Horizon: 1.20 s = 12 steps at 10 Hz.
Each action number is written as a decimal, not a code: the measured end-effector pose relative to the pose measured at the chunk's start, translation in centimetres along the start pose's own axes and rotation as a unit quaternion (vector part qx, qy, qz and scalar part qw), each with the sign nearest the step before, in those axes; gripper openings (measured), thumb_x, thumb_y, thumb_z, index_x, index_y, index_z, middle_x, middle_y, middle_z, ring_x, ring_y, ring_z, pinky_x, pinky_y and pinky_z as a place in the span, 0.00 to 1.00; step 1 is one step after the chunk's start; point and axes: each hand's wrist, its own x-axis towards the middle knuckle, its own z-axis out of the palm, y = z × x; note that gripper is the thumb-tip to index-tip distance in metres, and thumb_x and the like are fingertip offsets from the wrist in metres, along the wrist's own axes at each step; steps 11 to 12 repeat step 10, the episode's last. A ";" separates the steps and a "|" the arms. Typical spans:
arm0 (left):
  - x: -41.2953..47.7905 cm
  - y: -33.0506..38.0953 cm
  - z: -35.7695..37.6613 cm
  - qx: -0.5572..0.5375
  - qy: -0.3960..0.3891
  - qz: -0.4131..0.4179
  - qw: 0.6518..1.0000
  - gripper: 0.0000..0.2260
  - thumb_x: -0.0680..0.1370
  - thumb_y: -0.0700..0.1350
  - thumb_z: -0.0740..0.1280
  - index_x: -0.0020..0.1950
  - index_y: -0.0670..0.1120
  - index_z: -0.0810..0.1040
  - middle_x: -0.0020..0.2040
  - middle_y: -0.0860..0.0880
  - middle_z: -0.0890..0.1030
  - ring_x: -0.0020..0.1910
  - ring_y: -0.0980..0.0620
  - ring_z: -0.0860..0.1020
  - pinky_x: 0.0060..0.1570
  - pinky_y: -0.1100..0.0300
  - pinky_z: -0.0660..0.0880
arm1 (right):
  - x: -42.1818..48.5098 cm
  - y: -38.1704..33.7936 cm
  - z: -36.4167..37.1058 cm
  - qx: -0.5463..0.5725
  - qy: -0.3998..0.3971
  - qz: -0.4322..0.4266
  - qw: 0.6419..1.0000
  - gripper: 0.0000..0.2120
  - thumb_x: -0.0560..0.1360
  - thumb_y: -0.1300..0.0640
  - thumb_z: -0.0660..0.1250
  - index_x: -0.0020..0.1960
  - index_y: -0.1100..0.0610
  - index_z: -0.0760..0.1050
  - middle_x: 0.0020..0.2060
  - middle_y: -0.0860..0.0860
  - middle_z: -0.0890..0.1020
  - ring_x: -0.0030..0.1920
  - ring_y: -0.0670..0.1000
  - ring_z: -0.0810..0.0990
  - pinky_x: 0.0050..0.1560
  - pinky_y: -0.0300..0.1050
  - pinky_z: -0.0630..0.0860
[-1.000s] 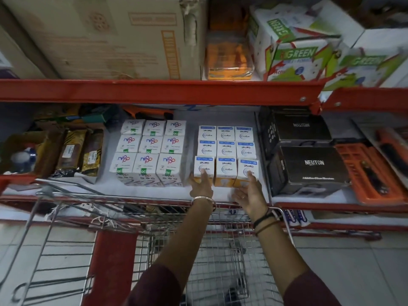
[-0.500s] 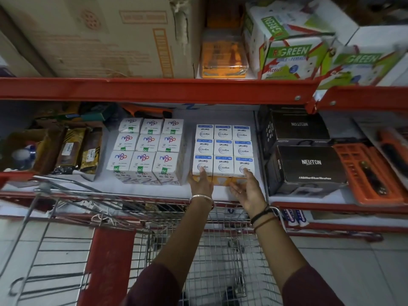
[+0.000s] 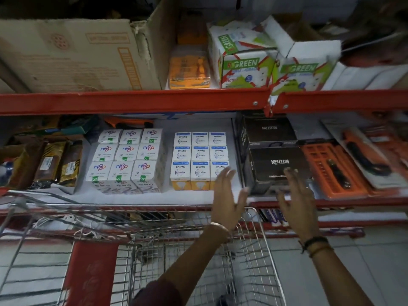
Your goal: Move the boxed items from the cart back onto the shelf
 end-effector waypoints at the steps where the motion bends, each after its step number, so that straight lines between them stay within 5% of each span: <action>1: 2.7 1.4 3.1 0.168 -0.098 0.112 0.974 0.27 0.77 0.51 0.61 0.72 0.46 0.56 0.76 0.43 0.58 0.75 0.44 0.56 0.72 0.49 0.56 | 1.8 3.8 -0.3 -0.104 -0.032 -0.045 0.993 0.38 0.73 0.54 0.69 0.76 0.55 0.53 0.77 0.56 0.55 0.77 0.56 0.51 0.72 0.62 0.61; 2: 4.8 0.6 6.1 0.324 -0.141 0.169 0.920 0.33 0.73 0.51 0.67 0.73 0.47 0.55 0.76 0.41 0.59 0.74 0.40 0.58 0.70 0.42 0.63 | 3.1 5.0 -0.1 -0.175 -0.071 -0.074 0.979 0.44 0.70 0.54 0.72 0.76 0.53 0.49 0.77 0.56 0.52 0.76 0.57 0.48 0.73 0.62 0.56; 4: 6.2 -1.5 7.5 0.437 -0.144 0.169 0.871 0.37 0.69 0.45 0.70 0.73 0.51 0.55 0.75 0.45 0.63 0.72 0.42 0.63 0.66 0.45 0.69 | 4.9 5.5 1.0 -0.198 -0.057 -0.085 0.975 0.44 0.67 0.57 0.74 0.75 0.54 0.53 0.76 0.56 0.55 0.76 0.59 0.53 0.73 0.62 0.55; 8: 7.1 -1.0 7.6 0.439 -0.164 0.131 0.874 0.38 0.67 0.46 0.73 0.72 0.53 0.57 0.74 0.46 0.64 0.72 0.43 0.64 0.63 0.44 0.73 | 5.9 5.7 1.8 -0.190 -0.052 -0.079 0.977 0.44 0.68 0.55 0.73 0.75 0.51 0.51 0.76 0.53 0.54 0.76 0.56 0.51 0.74 0.58 0.46; 10: 7.1 1.8 3.2 0.334 -0.132 0.168 0.918 0.28 0.75 0.53 0.60 0.73 0.53 0.54 0.77 0.46 0.57 0.75 0.43 0.54 0.72 0.40 0.57 | 2.6 5.7 0.6 -0.087 0.022 -0.064 0.994 0.28 0.77 0.53 0.63 0.74 0.51 0.56 0.75 0.52 0.58 0.75 0.52 0.56 0.75 0.58 0.43; 12: 7.1 1.8 3.2 0.334 -0.132 0.168 0.918 0.28 0.75 0.53 0.60 0.73 0.53 0.54 0.77 0.46 0.57 0.75 0.43 0.54 0.72 0.40 0.57 | 2.6 5.7 0.6 -0.087 0.022 -0.064 0.994 0.28 0.77 0.53 0.63 0.74 0.51 0.56 0.75 0.52 0.58 0.75 0.52 0.56 0.75 0.58 0.43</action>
